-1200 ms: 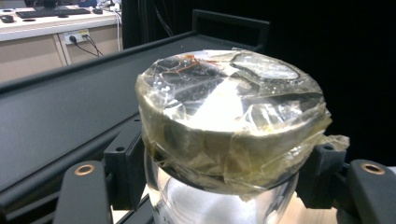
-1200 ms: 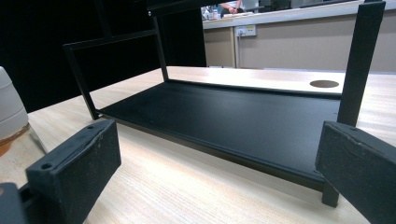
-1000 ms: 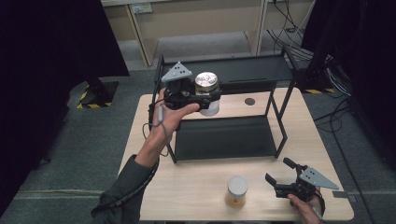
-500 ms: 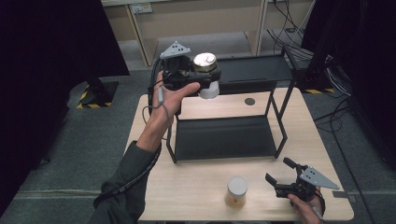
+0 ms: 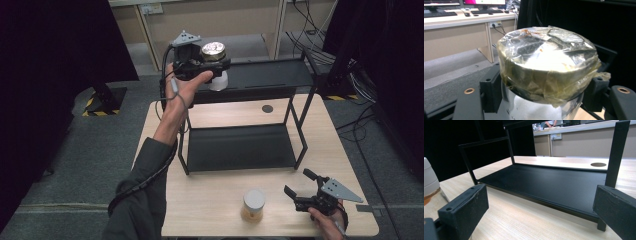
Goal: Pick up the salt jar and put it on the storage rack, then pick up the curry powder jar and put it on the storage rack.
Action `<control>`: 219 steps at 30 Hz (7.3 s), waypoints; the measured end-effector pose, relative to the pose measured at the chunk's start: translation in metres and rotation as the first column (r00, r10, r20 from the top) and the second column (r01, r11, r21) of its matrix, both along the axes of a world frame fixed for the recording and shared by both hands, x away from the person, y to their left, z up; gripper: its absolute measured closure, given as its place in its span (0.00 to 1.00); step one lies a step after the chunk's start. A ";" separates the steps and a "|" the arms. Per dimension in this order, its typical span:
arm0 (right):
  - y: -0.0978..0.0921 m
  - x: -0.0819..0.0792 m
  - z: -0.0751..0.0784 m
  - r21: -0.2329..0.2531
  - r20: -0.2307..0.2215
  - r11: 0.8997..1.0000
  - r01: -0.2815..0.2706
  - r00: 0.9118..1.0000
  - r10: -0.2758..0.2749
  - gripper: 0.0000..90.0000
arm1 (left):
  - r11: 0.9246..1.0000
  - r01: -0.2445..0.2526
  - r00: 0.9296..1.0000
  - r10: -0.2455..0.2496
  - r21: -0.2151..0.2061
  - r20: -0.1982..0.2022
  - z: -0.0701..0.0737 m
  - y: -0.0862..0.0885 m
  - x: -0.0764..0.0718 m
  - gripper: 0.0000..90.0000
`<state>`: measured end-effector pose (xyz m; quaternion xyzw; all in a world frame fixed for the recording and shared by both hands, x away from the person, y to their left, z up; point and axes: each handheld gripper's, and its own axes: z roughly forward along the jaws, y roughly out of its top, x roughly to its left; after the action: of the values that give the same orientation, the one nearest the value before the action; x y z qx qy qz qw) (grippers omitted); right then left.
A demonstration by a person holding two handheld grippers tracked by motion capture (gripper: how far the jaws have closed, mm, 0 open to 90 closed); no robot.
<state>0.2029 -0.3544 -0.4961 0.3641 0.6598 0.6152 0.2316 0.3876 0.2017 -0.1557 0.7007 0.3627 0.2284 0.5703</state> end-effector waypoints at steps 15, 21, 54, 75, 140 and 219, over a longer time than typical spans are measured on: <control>-0.001 0.000 0.000 0.007 0.000 1.000 -0.001 1.000 0.001 0.00 | 0.994 -0.105 0.994 0.105 0.016 0.009 -0.011 -0.020 0.013 0.35; -0.001 0.000 -0.001 0.010 0.001 1.000 -0.001 1.000 0.001 0.00 | 0.992 -0.129 0.992 0.129 0.008 0.005 -0.018 -0.022 0.018 0.35; -0.003 0.000 -0.001 0.023 -0.002 1.000 -0.002 1.000 0.002 0.00 | 0.971 -0.239 0.971 0.238 -0.028 -0.021 -0.017 -0.039 -0.003 0.00; -0.002 0.000 -0.001 0.025 -0.004 1.000 -0.003 1.000 0.003 0.00 | 0.974 -0.225 0.974 0.225 -0.035 0.011 -0.024 -0.027 -0.031 0.01; -0.003 0.002 -0.002 0.028 -0.005 1.000 -0.007 1.000 0.007 0.00 | 0.995 0.084 0.990 -0.077 -0.061 0.116 -0.208 0.011 -0.124 0.01; -0.006 -0.003 -0.002 0.020 0.000 1.000 -0.016 1.000 0.016 0.00 | 0.996 0.078 0.996 -0.077 -0.048 0.041 -0.343 0.022 -0.141 0.01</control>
<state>0.2003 -0.3603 -0.4980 0.3610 0.6566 0.6235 0.2230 0.2461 0.2237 -0.4985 0.6954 0.3297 0.2106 0.6027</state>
